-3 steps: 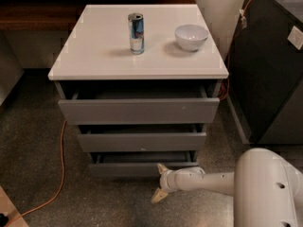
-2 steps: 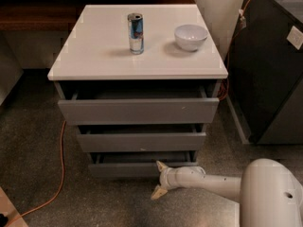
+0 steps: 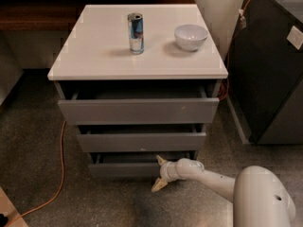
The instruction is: Place redbull can into bottom drawer
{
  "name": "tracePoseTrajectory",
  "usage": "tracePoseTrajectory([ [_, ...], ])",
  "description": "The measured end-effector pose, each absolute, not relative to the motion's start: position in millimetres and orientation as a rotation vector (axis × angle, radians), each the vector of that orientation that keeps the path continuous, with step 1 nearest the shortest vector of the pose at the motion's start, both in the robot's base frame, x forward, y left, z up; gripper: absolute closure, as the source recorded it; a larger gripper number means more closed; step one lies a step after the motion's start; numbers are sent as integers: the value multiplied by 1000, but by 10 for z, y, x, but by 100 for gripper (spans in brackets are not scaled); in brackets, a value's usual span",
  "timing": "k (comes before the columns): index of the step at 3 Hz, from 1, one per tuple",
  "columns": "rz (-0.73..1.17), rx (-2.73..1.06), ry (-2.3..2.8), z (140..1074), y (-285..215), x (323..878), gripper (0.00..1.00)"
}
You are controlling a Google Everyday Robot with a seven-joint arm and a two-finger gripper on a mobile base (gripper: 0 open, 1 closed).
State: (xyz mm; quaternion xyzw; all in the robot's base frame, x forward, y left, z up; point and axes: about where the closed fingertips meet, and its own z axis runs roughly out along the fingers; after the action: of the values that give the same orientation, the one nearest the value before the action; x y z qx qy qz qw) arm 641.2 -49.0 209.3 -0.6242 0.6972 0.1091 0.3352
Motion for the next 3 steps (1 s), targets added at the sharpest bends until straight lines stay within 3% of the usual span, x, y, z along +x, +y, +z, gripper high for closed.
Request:
tracePoseTrajectory([
  [2, 250, -1639, 1864, 1777, -558, 6694, 0],
  [3, 229, -1649, 1889, 1693, -579, 6682, 16],
])
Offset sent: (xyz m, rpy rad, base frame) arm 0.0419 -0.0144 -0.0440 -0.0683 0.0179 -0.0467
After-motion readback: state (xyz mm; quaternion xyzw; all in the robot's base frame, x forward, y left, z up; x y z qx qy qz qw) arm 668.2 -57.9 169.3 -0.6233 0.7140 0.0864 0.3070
